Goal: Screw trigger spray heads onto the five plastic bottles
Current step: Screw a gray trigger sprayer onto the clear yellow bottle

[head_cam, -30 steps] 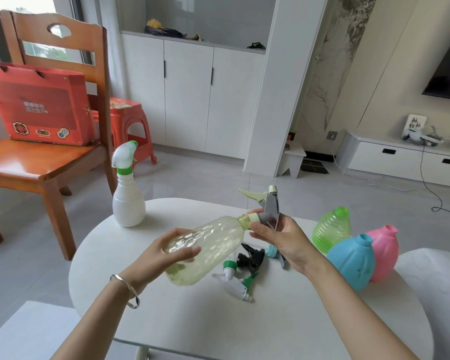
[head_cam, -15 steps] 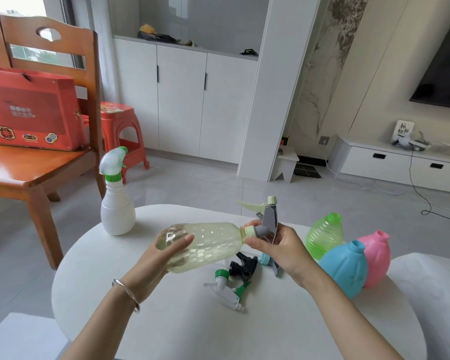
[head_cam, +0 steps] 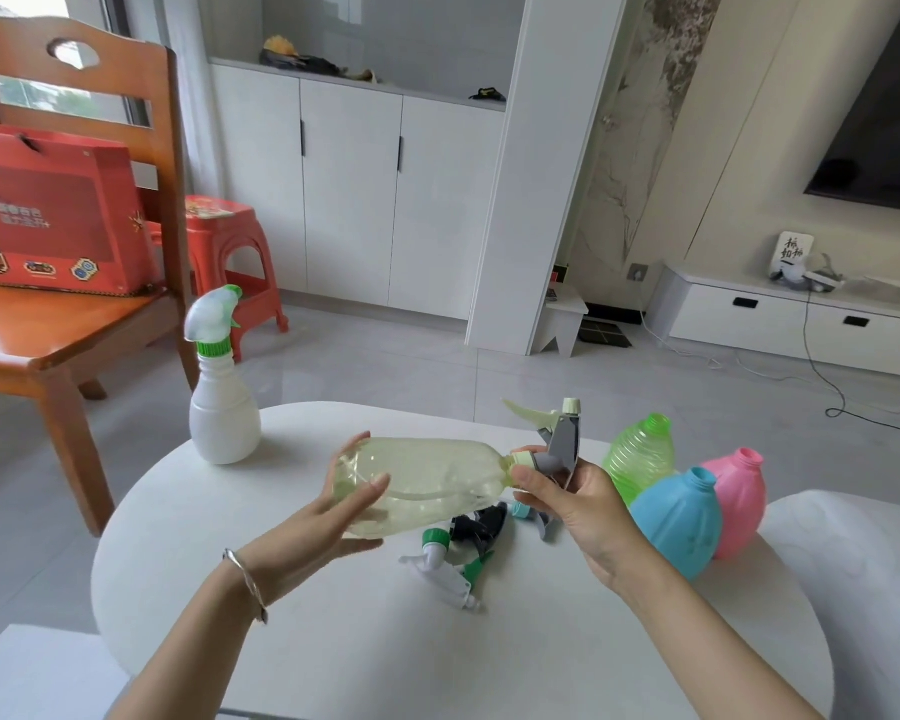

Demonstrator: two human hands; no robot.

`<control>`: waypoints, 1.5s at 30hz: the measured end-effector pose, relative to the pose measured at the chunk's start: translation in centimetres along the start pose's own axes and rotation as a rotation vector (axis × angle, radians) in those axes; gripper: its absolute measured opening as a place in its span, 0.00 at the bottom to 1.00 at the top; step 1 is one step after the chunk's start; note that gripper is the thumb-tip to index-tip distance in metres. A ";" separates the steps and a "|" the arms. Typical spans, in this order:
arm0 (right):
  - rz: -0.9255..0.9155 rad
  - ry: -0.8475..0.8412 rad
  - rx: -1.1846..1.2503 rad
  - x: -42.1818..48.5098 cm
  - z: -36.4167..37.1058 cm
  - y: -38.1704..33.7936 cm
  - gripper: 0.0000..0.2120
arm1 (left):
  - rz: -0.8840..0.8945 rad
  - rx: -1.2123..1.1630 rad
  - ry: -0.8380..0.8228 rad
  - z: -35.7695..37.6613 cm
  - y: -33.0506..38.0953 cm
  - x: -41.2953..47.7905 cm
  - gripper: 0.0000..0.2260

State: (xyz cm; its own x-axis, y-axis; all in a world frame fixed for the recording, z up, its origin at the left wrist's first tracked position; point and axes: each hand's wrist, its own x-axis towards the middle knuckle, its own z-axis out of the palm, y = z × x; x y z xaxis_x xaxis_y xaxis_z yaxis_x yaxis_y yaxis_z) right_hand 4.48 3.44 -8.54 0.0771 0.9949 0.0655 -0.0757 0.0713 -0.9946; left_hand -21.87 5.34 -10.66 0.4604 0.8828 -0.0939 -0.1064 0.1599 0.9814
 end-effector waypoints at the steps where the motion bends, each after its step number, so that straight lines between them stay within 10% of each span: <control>1: 0.002 0.001 0.023 -0.1 0.0 0.1 0.15 | -0.014 0.053 0.008 0.1 0.1 0.0 0.44; 13: 0.080 0.016 -0.059 -0.1 -0.7 0.1 0.16 | -0.035 0.106 0.075 0.8 -0.3 0.5 0.29; 28: 0.092 0.044 0.055 0.8 -0.8 -0.2 0.15 | 0.110 0.140 -0.004 -0.2 -0.8 0.2 0.44; 36: 0.124 0.036 0.031 0.8 -0.1 0.8 0.12 | -0.030 0.296 0.114 0.5 -0.1 0.5 0.23; 41: 0.124 0.047 0.045 1.1 -0.5 0.2 0.17 | 0.162 0.324 0.109 0.0 -0.9 0.4 0.40; 45: 0.126 0.044 0.006 1.1 0.0 0.7 0.13 | 0.089 0.138 0.023 0.0 -0.5 0.2 0.32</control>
State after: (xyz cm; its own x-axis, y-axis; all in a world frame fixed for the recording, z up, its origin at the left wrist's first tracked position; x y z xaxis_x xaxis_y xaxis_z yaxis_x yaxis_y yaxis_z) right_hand 4.51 4.63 -9.17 0.1101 0.9919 -0.0639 -0.0935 -0.0536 -0.9942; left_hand -21.75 5.44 -11.17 0.4338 0.9010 -0.0082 -0.0226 0.0200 0.9995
